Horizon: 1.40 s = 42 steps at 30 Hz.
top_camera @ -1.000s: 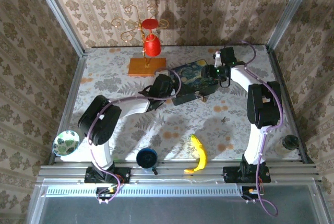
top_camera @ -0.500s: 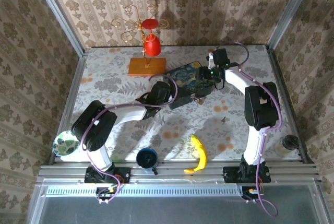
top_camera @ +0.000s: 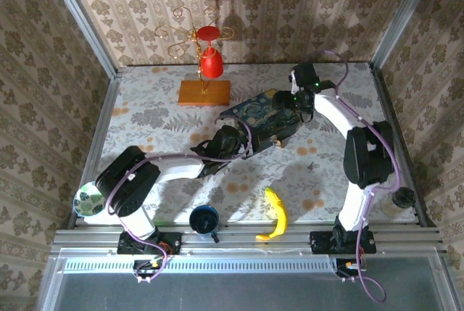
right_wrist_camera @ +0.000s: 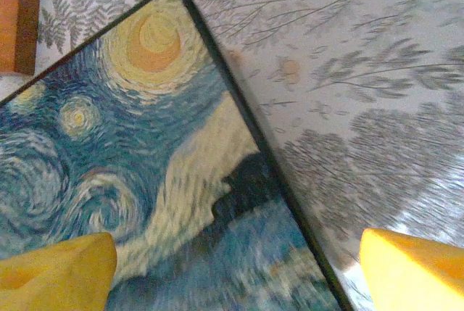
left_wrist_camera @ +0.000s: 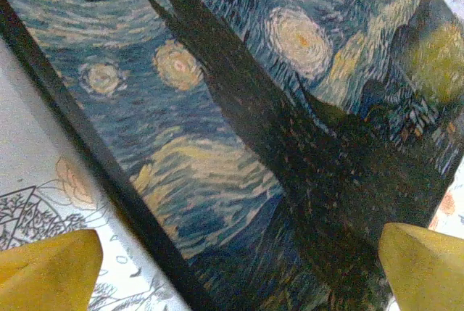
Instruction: Unlock the padlock with the key
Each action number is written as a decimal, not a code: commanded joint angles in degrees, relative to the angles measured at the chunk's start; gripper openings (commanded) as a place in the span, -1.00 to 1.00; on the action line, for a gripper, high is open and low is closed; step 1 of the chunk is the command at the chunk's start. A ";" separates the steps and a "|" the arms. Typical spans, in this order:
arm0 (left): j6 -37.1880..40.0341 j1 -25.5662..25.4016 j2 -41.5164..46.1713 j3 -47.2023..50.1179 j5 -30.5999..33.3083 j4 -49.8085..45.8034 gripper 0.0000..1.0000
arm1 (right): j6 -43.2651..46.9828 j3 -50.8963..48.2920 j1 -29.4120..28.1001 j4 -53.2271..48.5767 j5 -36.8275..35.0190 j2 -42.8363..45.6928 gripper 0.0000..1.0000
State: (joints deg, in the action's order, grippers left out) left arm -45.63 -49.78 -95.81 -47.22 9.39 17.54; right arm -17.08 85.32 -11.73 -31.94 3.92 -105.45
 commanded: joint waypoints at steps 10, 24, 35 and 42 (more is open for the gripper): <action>7.35 1.41 13.85 0.82 5.96 -11.91 1.00 | -6.87 -27.54 -0.20 -10.26 -18.22 27.92 0.52; 9.94 5.69 14.35 -2.42 4.39 -10.42 1.00 | -19.99 -50.45 -3.49 -4.91 -10.66 41.47 -0.01; 7.32 5.67 11.35 -4.28 0.85 -7.28 1.00 | -19.30 -48.26 -3.50 5.75 -8.74 29.56 0.00; 7.00 5.66 10.41 -4.72 -0.52 -6.72 1.00 | -19.14 -45.41 -3.76 7.17 -9.22 22.54 -0.07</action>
State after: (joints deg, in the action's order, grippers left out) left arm -37.74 -44.21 -85.01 -50.02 10.04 9.61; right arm -35.40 38.15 -14.96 -26.55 -5.43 -81.30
